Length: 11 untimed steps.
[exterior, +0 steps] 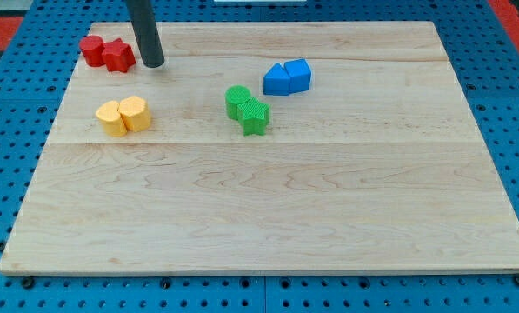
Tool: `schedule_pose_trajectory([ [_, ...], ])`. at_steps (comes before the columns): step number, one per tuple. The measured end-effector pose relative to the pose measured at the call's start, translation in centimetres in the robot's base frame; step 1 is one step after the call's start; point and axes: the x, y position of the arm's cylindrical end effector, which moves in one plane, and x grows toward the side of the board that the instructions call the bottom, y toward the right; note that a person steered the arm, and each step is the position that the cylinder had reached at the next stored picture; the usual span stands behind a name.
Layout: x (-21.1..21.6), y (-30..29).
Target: Move your arm towards green circle
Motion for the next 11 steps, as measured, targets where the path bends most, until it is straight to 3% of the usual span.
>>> schedule_pose_trajectory([
  [2, 4.0, 3.8],
  [6, 3.1, 6.0],
  [8, 6.0, 5.2],
  [10, 6.3, 7.1],
  [11, 4.5, 4.3],
])
